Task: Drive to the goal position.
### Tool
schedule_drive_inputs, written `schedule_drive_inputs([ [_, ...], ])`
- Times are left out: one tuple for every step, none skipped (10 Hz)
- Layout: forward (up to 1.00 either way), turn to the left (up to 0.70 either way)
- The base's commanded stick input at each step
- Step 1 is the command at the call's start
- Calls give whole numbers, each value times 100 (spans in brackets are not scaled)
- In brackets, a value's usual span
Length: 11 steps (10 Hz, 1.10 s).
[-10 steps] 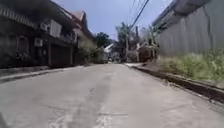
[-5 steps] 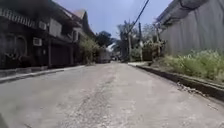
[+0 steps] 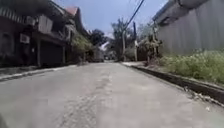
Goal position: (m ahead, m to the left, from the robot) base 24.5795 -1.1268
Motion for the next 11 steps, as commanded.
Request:
schedule_drive_inputs([
  [100,1],
  [100,1],
  [100,1],
  [100,1],
  [100,1],
  [100,1],
  [100,1],
  [100,1],
  [100,1],
  [100,1],
  [100,1],
])
